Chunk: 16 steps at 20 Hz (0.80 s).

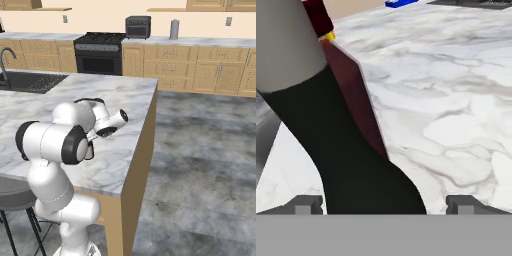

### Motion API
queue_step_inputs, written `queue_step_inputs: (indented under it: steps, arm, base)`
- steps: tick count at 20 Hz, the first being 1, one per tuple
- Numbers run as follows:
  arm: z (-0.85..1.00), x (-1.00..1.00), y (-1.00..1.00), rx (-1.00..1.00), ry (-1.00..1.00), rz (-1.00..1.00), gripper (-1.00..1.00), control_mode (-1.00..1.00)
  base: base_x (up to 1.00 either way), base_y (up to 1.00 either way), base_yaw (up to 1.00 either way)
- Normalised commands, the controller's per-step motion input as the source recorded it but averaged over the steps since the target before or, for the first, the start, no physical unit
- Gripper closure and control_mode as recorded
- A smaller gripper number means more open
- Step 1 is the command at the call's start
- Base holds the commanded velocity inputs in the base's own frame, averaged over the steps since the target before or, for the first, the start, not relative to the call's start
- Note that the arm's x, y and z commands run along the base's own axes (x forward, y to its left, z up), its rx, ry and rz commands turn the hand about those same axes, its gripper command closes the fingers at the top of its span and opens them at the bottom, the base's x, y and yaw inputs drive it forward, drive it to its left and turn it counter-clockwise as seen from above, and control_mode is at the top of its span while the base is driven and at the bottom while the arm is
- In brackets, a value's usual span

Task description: Place the drinks on the dining counter in a tight cluster.

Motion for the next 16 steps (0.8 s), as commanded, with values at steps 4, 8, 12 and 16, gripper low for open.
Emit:
queue_step_inputs:
  steps: [4, 8, 12, 16]
  arm:
    - [0.14, 0.0, -0.59, 0.0, 0.0, 0.0, -1.0, -1.0]
    - [0.31, 0.0, -0.64, 0.0, 0.0, 0.01, -1.0, -1.0]
    - [0.37, 0.0, -0.52, 0.0, 0.02, -0.01, -1.0, -1.0]
    - [0.48, -0.02, -0.06, -0.07, 0.08, -0.15, -1.0, -1.0]
  base:
    - [0.0, 0.0, 0.0]
    - [0.0, 0.0, 0.0]
    - [0.0, 0.0, 0.0]
    - [0.0, 0.0, 0.0]
